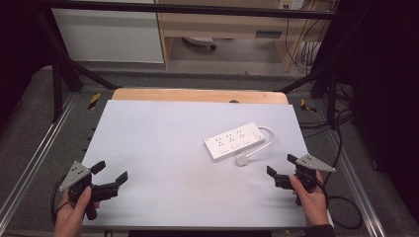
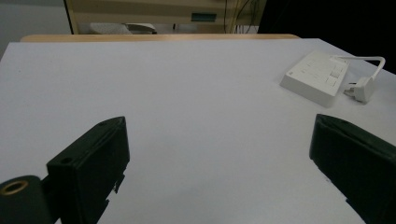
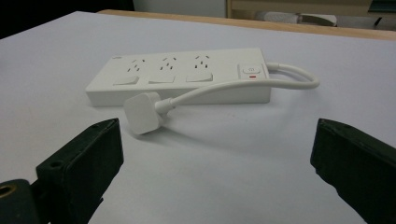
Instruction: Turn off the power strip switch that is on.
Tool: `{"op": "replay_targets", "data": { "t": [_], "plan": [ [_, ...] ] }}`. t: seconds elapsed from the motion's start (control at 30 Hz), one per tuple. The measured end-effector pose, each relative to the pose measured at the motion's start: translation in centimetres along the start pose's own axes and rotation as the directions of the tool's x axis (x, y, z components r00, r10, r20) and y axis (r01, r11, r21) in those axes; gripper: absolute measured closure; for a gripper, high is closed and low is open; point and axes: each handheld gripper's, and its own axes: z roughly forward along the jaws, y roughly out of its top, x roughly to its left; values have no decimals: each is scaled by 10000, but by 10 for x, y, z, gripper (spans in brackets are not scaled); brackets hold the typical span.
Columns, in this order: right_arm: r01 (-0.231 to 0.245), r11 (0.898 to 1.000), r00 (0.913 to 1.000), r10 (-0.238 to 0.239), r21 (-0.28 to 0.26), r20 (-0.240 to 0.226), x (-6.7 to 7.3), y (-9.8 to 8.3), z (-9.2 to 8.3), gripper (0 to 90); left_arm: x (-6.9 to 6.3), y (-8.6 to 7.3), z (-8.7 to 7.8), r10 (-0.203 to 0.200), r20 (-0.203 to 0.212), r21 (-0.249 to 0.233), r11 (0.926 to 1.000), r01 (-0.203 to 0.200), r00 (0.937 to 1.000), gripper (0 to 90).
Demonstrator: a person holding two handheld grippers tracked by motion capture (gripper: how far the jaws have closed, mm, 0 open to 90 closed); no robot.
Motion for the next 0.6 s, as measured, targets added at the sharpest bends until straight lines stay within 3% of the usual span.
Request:
{"op": "replay_targets", "data": {
  "t": [0.37,0.6],
  "plan": [
    [-28,9996,9998,22,-288,-201,6,7,-1,22,-1,0,0,16,2,44,10000,-16,10000,48],
    [205,9992,9994,-215,-351,-282,12,13,2,19,-1,0,0,52,35,70,10000,-52,10000,48]
  ]
}}
